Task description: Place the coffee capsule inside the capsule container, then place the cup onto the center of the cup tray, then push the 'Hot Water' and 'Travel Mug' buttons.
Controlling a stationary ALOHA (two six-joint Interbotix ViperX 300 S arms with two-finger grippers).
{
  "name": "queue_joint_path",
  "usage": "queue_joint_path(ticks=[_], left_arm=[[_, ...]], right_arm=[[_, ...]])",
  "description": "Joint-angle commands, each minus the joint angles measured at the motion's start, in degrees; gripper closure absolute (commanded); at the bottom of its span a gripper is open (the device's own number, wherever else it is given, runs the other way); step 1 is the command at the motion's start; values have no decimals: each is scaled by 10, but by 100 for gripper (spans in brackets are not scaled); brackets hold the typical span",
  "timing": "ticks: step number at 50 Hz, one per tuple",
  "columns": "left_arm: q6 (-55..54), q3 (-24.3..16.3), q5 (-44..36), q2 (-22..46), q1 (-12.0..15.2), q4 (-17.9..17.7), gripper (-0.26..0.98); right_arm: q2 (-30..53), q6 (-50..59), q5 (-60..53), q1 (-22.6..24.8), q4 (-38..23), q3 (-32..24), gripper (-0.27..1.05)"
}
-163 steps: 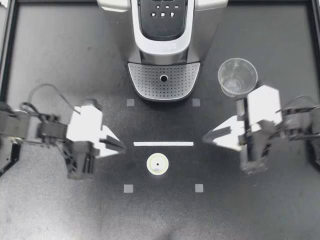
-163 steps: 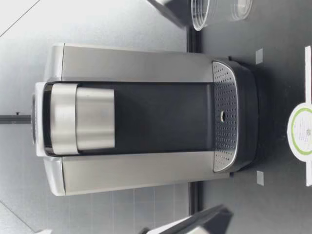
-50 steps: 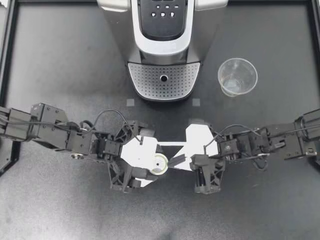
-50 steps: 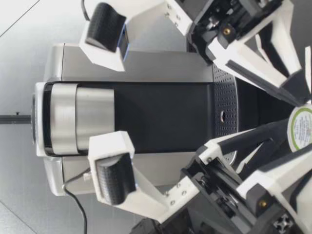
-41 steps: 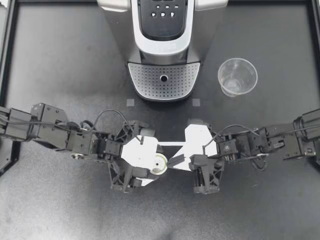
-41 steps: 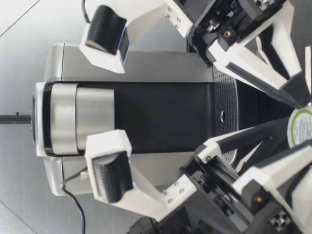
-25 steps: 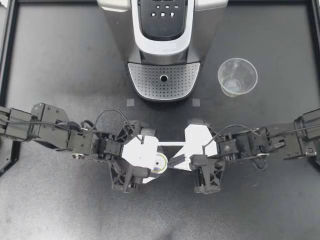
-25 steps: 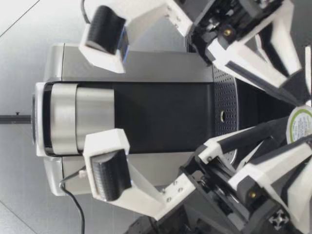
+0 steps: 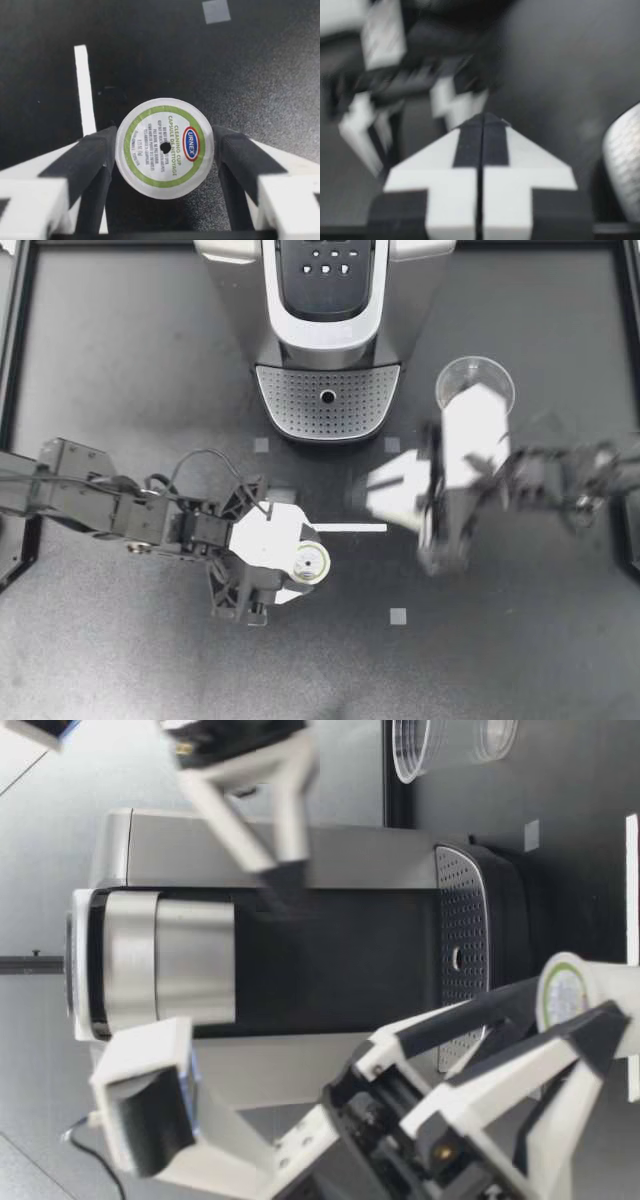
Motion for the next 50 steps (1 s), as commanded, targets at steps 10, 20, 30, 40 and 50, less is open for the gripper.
queue_joint_path(ticks=[10,20,30,40,50], left_arm=[[-1,-5,-5,-27,0,-1,34],[-1,-7,-6,-29,0,-1,34],[0,-9,-8,-29,0,-1,34],[-1,-9,-8,-29,0,-1,34],[-1,-10,-8,-30,0,-1,34]], right_arm=[[-20,2,-75,-65,1,-15,77],[-17,-1,-90,-82,1,-36,77],[-8,-2,-97,-91,1,-60,77],[-2,-2,-120,-100,0,-74,77],[-19,-3,-158,-102,1,-76,77]])
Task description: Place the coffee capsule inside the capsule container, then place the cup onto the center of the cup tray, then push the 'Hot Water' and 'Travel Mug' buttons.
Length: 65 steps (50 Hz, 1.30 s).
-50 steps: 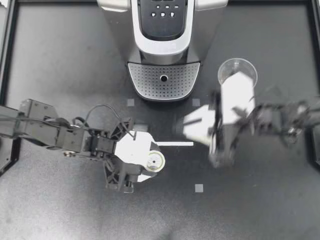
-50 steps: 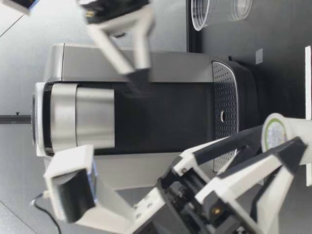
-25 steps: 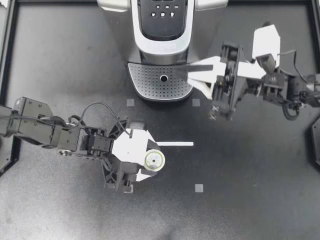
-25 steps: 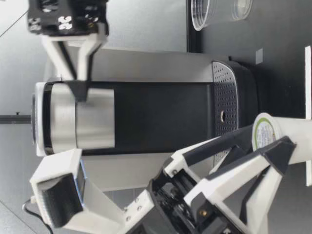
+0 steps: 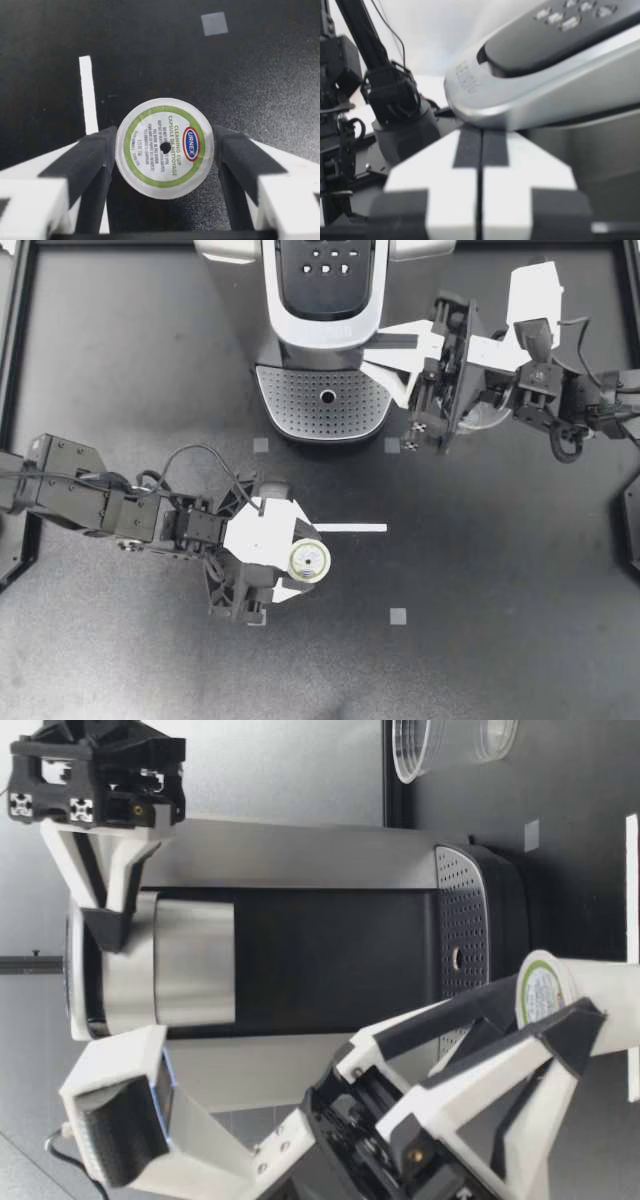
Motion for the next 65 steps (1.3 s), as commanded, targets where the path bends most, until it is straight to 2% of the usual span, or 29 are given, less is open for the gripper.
queue_joint_path(ticks=[1,11,31,43,59,65], left_arm=[[0,-11,-4,-19,-1,-1,34],[1,-13,-4,-19,0,-1,34],[0,-16,-4,-19,0,-1,34],[0,-18,-4,-19,0,-1,34],[0,-22,-4,-19,0,-1,34],[1,-25,-2,-21,0,-1,34]], right_arm=[[-24,-2,-30,-6,1,-18,77],[-40,-2,-65,-18,2,-25,77],[-41,2,-63,-67,1,-59,77],[-40,3,-47,-100,2,-74,77],[-9,4,14,-169,2,-128,77],[3,4,22,-181,1,-140,77]])
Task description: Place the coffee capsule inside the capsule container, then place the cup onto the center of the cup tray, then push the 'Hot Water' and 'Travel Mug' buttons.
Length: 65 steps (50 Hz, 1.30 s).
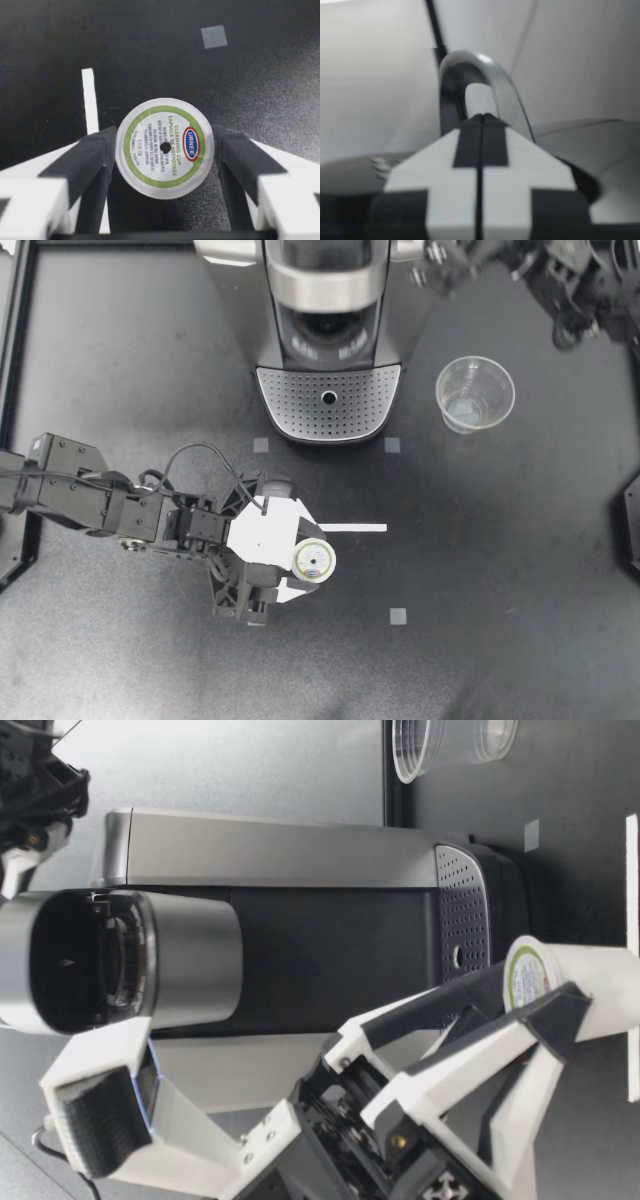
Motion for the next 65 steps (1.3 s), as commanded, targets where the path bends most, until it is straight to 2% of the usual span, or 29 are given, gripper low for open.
queue_joint_path(ticks=[1,10,16,21,27,33,39,44,51,65], left_arm=[[1,-16,-2,-22,-1,-1,34],[7,-28,18,-46,-1,1,34],[12,-53,61,-71,0,5,34],[30,-83,116,-91,2,26,34],[50,-131,200,-108,10,68,34],[54,-175,284,-121,17,132,34],[48,-222,366,-139,16,228,34],[47,-248,402,-151,17,291,34],[47,-259,411,-168,17,367,34],[44,-263,405,-167,17,455,34]], right_arm=[[1,0,3,-14,0,-18,77],[-11,1,2,-15,-8,-15,77],[-37,12,-2,-10,-19,0,77],[-68,25,-14,0,-25,20,77],[-107,33,-18,23,-33,57,77],[-138,33,-18,40,-33,98,77],[-168,34,-17,46,-33,143,77],[-187,35,-18,46,-33,169,77],[-212,34,-17,46,-33,189,77],[-225,31,-4,46,-33,193,77]])
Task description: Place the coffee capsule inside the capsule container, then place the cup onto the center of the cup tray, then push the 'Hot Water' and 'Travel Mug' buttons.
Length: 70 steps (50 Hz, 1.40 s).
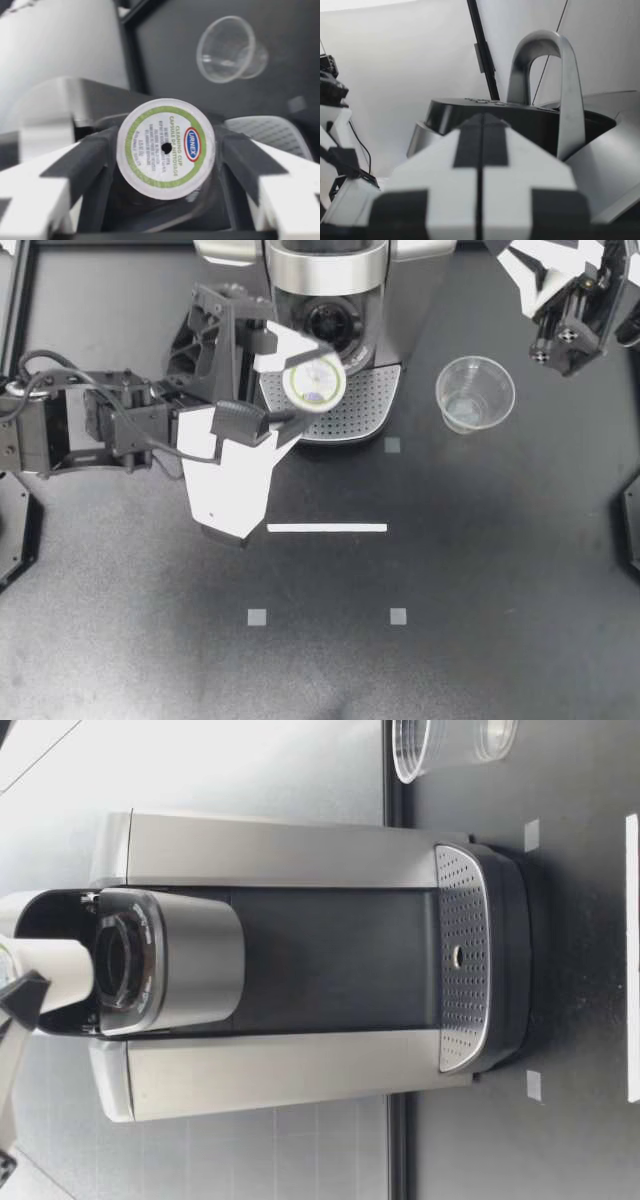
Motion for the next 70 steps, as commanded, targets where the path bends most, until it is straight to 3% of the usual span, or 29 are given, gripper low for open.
queue_joint_path(ticks=[1,17,48,55,64,70], left_arm=[[-3,-17,-4,-6,2,20,34],[-47,-9,-14,5,19,76,34],[-73,9,-22,26,53,79,33],[-76,10,-22,38,55,89,25],[-77,7,-19,44,55,98,4],[-77,8,-20,38,55,98,4]], right_arm=[[-3,-1,-1,3,0,-6,77],[1,-1,-1,3,0,-6,77],[-3,-2,-3,3,0,1,77],[-3,-2,-3,3,0,2,77],[-2,-2,-3,3,0,3,77],[0,-2,-3,3,0,3,77]])
